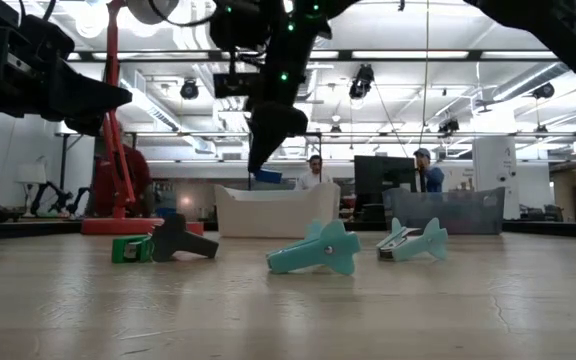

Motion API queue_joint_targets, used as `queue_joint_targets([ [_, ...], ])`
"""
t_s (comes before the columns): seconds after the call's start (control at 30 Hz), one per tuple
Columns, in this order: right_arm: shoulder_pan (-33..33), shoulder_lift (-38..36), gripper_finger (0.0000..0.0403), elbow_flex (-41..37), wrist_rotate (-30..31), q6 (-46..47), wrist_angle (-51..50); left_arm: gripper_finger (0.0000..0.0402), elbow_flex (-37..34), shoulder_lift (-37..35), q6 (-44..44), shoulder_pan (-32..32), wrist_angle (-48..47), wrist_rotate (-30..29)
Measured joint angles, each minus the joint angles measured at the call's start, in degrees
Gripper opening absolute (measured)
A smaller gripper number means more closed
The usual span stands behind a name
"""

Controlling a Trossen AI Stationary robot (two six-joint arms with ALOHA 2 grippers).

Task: Pick and place Stapler, Stapler remover, tape
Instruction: Put the blue stapler into the top white bin

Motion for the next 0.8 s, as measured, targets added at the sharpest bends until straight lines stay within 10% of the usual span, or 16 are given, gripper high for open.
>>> queue_joint_targets([
  [0.8, -9.72, -0.02, 0.0008, -7.58, -3.34, 10.16, 3.74, 0.0037, 0.0, 0.0, 0.0, -0.01, 0.0, 0.0],
])
